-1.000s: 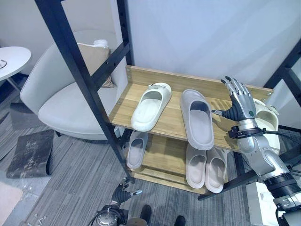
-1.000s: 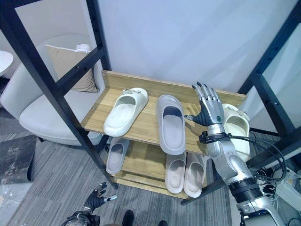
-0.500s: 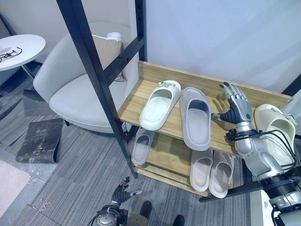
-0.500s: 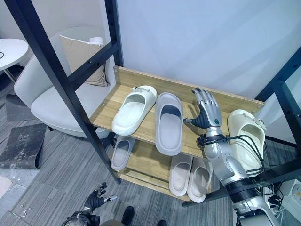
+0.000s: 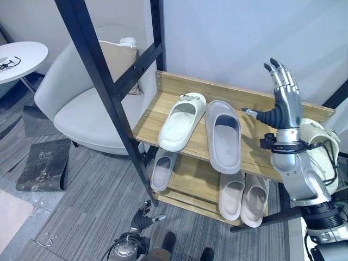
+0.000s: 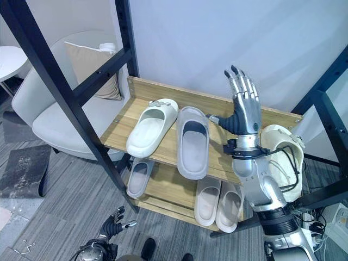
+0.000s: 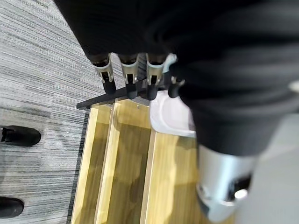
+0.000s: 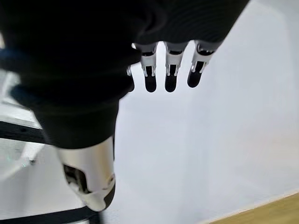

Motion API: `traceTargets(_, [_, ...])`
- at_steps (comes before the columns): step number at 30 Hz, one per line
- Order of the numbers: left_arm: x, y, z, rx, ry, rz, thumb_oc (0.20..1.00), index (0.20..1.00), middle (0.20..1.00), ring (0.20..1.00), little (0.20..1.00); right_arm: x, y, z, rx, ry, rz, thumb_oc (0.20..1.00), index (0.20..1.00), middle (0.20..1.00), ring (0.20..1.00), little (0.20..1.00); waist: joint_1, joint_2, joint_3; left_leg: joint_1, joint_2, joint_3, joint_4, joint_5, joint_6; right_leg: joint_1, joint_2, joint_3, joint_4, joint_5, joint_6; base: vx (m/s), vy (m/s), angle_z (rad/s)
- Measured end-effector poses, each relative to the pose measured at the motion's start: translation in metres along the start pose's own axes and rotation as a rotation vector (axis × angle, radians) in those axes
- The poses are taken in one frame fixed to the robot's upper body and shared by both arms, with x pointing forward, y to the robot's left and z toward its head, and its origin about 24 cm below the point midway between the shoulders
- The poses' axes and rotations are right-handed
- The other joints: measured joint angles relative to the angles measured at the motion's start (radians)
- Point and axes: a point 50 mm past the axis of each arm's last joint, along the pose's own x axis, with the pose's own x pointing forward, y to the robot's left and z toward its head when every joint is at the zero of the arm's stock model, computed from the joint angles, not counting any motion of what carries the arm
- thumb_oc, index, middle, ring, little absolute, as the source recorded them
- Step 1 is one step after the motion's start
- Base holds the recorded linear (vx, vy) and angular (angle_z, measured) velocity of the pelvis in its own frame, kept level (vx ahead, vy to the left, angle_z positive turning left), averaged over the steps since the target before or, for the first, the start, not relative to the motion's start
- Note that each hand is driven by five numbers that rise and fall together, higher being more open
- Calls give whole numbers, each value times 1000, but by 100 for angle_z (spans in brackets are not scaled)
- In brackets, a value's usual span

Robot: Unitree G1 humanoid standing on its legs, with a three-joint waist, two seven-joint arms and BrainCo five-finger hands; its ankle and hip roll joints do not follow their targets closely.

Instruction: Arrange the slippers neatly on the shoe rack.

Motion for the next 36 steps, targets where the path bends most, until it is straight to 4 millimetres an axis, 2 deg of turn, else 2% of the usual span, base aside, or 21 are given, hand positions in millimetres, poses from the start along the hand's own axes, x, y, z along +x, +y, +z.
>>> traceTargets(5, [-1,0,-1,-3,3,7,1000,1000,1000,1000,1000,-4,13,7,35,-17,75,1000,1000,1000,1000,1000,8,-8,5,7,-1,-3,0,-5,-8,9,0,-4,0,-9,12,-10,8,3])
traceTargets(13, [-3,1,-7,-2,26,14,1000,1000,1000,1000,1000,-15,28,-19,-19,91,182,1000,1000,1000,1000,1000,13,-16,6,4,-2,-11,0,-5,-8,9,-1,-12,0,-9,12,1,3,1])
traceTargets(24, [-4,2,-9,-2,32,16,1000,1000,1000,1000,1000,-22,27,-27,-36,137,190,1000,1000,1000,1000,1000,8,-16,7,4,-3,-11,0,-5,-8,10,-2,-12,0,-11,15,0,0,0])
traceTargets(31, [-3,2,-8,0,27,13,1000,1000,1000,1000,1000,-34,39,-44,-63,213,261,1000,1000,1000,1000,1000,12,-17,7,4,-2,-9,0,-5,-8,9,-2,-11,0,-12,15,0,0,0])
traceTargets(32, [-3,2,-8,2,29,14,1000,1000,1000,1000,1000,-32,41,-45,-66,210,267,551,551,551,551,551,12,-17,6,5,-2,-9,0,-5,-8,9,-1,-10,0,-12,15,0,0,0])
traceTargets(33, [-3,3,-8,3,29,15,1000,1000,1000,1000,1000,-30,42,-46,-68,210,271,401,401,401,401,401,12,-18,6,5,-2,-9,0,-5,-8,9,-1,-10,0,-12,15,0,0,0])
traceTargets(34, [-3,3,-8,5,29,15,1000,1000,1000,1000,1000,-29,48,-47,-76,208,297,200,200,200,200,200,12,-20,5,5,-1,-9,0,-5,-8,9,-1,-10,0,-11,15,0,0,0])
traceTargets(36, [-4,4,-10,8,34,13,1000,1000,1000,1000,1000,-24,57,-47,-92,187,338,200,200,200,200,200,12,-21,5,4,0,-10,0,-5,-8,9,0,-11,0,-11,15,0,0,0])
